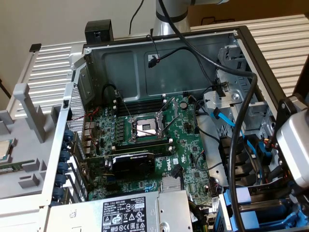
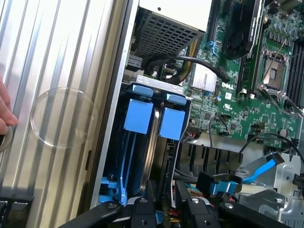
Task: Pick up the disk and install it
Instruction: 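Insert the first disk wire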
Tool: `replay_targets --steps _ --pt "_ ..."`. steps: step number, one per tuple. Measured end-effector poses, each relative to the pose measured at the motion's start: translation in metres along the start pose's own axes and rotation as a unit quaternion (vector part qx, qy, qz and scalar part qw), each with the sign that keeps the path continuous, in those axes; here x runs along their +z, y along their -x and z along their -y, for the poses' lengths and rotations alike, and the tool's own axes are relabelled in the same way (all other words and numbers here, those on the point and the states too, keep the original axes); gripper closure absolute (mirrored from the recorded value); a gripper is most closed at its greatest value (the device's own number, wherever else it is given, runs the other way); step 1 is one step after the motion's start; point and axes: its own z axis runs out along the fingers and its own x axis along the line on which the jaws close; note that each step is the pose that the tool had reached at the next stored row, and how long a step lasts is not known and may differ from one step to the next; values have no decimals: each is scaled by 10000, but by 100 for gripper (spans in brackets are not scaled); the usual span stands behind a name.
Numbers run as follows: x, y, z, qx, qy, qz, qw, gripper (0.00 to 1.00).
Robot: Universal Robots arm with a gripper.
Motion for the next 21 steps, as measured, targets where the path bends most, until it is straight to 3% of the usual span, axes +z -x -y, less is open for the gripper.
replay_targets --steps 9,10,21 --pt "2 0 -5 0 0 0 10000 72" --pt "3 0 -5 0 0 0 10000 80" --pt "11 -2 -7 3 11 4 10000 81"
